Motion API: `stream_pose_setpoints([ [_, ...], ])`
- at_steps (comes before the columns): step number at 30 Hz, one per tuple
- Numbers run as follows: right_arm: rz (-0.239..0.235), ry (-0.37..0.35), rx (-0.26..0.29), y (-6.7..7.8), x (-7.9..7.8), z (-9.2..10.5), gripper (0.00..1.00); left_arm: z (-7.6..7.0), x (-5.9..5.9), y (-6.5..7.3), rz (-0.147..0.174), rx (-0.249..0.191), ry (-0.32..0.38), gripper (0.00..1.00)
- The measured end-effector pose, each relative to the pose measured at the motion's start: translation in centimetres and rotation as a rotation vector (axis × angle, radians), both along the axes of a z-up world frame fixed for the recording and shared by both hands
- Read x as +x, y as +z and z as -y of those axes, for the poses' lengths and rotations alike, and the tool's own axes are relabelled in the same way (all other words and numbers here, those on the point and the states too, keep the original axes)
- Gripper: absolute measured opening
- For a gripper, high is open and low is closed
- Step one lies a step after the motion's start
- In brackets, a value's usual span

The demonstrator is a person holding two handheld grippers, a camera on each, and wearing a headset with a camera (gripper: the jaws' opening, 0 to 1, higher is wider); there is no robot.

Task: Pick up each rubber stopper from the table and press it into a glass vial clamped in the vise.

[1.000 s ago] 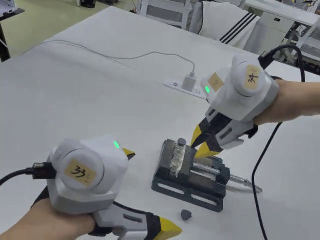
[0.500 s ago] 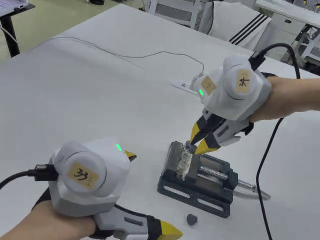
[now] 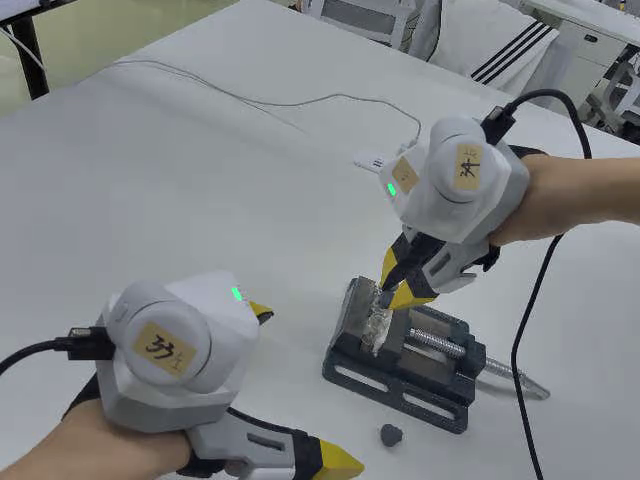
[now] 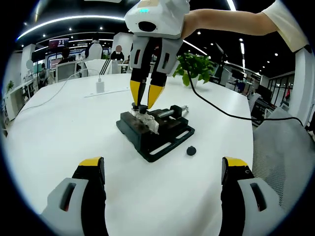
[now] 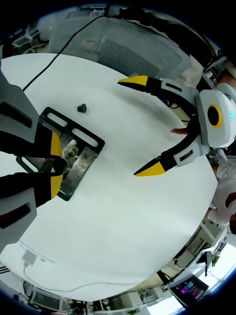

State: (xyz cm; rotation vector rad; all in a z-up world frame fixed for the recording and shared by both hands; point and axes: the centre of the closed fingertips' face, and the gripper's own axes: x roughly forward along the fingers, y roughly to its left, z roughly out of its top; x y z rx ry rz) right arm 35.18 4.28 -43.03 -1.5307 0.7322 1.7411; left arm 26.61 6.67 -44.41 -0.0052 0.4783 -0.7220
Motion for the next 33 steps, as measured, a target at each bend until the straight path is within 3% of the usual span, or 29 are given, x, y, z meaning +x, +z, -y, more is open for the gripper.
stream_pose_setpoints([
  [19, 0.011, -0.056, -0.03, -0.22, 0.2, 0.18, 0.05, 0.05, 0.06, -0.39, -0.009, 0.007, -0.001, 0.99],
  [33, -0.003, -0.232, -0.011, -0.33, 0.25, 0.09, 0.04, 0.39, 0.14, -0.32, -0.007, -0.003, -0.004, 0.99],
])
